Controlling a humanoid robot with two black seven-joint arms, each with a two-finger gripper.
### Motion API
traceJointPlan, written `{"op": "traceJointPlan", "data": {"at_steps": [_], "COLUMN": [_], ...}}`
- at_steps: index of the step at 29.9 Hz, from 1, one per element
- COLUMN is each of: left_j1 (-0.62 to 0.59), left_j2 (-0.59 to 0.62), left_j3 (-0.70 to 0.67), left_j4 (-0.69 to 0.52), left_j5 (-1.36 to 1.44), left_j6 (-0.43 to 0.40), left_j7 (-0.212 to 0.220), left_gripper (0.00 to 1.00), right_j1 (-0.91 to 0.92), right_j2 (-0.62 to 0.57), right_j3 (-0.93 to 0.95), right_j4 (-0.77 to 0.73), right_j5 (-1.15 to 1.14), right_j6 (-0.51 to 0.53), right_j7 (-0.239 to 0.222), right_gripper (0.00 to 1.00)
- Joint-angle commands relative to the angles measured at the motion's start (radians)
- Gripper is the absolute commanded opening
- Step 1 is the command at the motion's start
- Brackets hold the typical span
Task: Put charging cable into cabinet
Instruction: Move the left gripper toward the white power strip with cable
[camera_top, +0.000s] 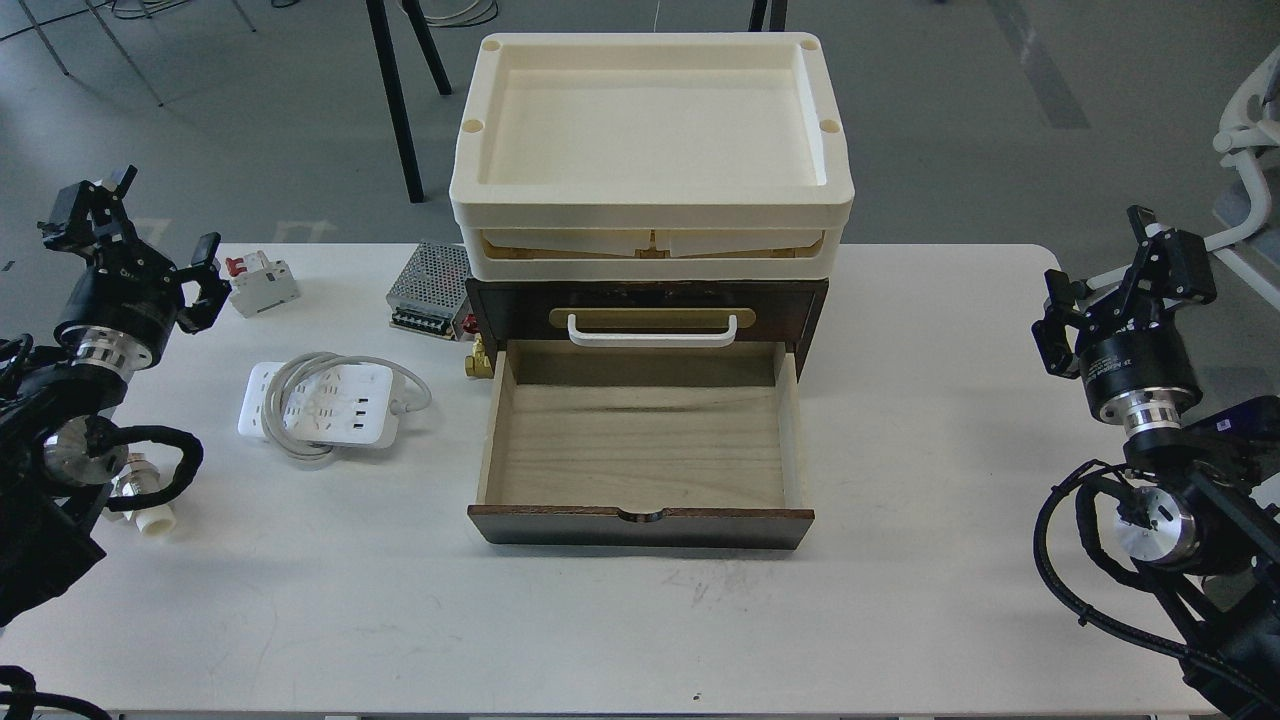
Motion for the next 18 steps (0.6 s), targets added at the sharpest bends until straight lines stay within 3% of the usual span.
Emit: {"op": "traceJointPlan", "data": {"at_steps": [1, 14, 18], "left_j1": [0.002, -0.013, -0.053], "left_j2": [-0.001, 0.024, 0.086], "left_j3": [0.003, 0.033, 0.079], "left_j4": [0.0, 0.0, 0.0], "left_j5": [0.007, 0.094, 0.297], "left_j6": [0.0, 0.0, 0.0], "left_j7": [0.0, 0.0, 0.0], "left_gripper": [1.0, 0.99, 0.98], "right_j1": [0.0, 0.0, 0.0], "right_j2": [0.0, 0.0, -0.002], "right_j3": [0.0, 0.0, 0.002], "right_j4": [0.0, 0.0, 0.0], "right_j5": [0.0, 0.0, 0.0], "right_j6": [0.0, 0.0, 0.0], "right_j7": [0.0, 0.0, 0.0], "right_gripper": [0.99, 0.99, 0.99]}}
